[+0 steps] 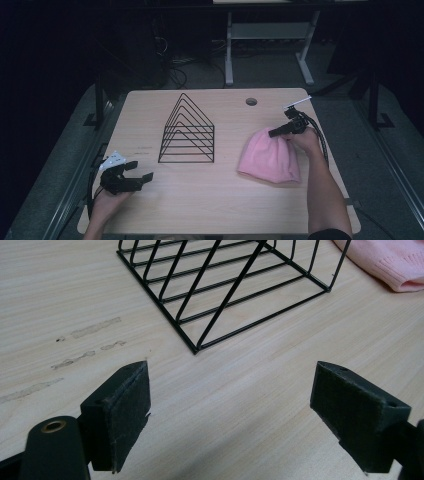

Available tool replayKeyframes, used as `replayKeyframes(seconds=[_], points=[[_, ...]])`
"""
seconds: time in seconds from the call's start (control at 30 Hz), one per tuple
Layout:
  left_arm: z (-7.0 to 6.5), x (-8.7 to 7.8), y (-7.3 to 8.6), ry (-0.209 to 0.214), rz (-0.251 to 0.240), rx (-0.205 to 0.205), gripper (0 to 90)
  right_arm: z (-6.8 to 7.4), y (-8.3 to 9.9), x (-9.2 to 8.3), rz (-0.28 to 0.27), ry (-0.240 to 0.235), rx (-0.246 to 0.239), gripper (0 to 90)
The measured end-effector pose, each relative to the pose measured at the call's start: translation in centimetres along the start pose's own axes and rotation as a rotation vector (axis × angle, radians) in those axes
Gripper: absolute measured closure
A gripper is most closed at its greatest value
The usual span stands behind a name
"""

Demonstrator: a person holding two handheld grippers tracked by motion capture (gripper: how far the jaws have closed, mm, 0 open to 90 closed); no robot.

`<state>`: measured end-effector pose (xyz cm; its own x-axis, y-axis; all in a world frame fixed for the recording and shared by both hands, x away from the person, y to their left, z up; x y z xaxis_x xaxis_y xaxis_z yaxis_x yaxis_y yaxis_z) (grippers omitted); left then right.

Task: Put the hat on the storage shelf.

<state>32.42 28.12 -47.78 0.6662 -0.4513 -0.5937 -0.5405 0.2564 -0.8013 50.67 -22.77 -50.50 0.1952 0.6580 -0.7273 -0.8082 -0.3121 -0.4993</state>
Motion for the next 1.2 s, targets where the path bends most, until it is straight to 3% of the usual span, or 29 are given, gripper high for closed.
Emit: replayKeyframes(seconds=[0.23,0.47,0.83,1.2], points=[[0.0,0.0,0.1,0.004,0.0,-0.005,15.9,-0.1,0.2,0.0,-0.029,-0.046,0.017,74.0],[-0.2,0.2,0.0,0.014,0.004,0.004,15.9,0.5,0.3,-0.8,-0.088,-0.053,0.001,76.7],[-0.2,0.2,-0.1,0.015,0.0,0.009,16.0,4.0,-0.7,-4.0,-0.208,-0.1,-0.09,77.7],[-0.4,0.1,-0.1,0.023,0.001,0.011,16.0,7.0,-0.6,-7.3,-0.285,-0.101,-0.166,78.2]])
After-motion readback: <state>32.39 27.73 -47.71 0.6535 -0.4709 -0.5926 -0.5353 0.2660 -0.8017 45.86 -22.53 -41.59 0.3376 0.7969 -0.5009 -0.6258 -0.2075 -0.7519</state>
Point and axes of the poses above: each handheld gripper's, and its own axes: x roughly forward along the jaws, y roughly out of its underside, z roughly to its left, the point moved 6 cm from there along x, roughly forward along the jaws, and after that the axes turned 7 degrees about -y, right-handed, at the moved point
